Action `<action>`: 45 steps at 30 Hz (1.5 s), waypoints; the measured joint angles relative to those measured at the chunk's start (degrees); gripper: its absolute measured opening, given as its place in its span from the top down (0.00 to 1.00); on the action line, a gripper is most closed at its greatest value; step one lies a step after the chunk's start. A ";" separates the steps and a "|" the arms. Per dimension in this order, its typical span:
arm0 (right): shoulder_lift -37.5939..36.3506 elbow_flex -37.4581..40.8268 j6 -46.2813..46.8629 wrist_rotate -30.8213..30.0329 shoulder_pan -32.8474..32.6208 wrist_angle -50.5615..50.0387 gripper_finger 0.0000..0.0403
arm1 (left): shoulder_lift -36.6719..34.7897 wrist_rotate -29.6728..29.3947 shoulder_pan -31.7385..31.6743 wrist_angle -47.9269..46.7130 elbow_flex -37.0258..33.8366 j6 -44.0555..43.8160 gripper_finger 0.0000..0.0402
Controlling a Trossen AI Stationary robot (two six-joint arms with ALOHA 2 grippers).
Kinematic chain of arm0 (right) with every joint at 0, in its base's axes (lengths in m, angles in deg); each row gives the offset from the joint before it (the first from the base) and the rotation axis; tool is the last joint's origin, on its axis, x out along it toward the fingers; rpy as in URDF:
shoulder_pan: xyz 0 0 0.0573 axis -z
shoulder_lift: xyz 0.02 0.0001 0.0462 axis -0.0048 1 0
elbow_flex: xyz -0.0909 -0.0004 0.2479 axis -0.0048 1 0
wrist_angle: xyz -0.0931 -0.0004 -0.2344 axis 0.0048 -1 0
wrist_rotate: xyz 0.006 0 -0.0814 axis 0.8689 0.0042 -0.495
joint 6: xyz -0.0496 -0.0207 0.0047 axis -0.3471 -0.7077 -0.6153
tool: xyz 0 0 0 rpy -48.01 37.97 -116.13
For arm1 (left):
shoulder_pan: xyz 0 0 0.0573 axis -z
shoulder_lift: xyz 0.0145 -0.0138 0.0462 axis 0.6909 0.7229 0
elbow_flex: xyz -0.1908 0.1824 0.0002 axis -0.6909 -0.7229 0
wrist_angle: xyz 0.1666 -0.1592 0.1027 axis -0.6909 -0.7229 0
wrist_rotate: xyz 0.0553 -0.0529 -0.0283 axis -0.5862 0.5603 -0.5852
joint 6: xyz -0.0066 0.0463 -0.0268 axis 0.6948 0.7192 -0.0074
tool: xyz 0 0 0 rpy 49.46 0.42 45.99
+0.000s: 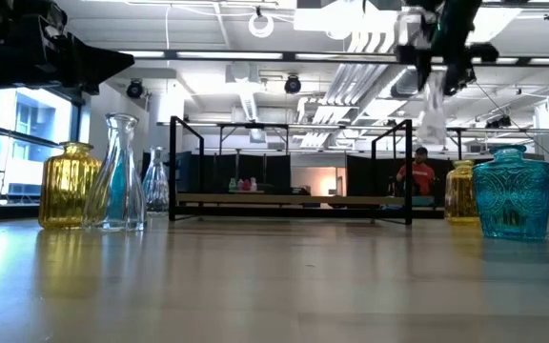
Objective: Sort vases onto shelf
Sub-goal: Put the transparent vase on the shelf
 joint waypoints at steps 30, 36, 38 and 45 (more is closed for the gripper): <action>37.66 -33.20 -13.14 9.38 -7.94 2.66 0.56 | 0.01 0.00 0.00 2.06 0.02 -0.48 1.00; 38.40 -27.91 -8.66 8.17 -7.94 4.31 0.56 | 0.00 0.00 0.00 1.92 0.02 -0.92 1.00; 38.42 -25.55 -7.31 8.23 -7.92 5.65 0.56 | 0.01 0.00 0.00 1.94 0.02 -0.94 1.00; 38.46 -19.28 -5.31 8.29 -7.91 13.38 0.56 | 0.01 -0.01 -0.01 1.95 0.02 -0.94 1.00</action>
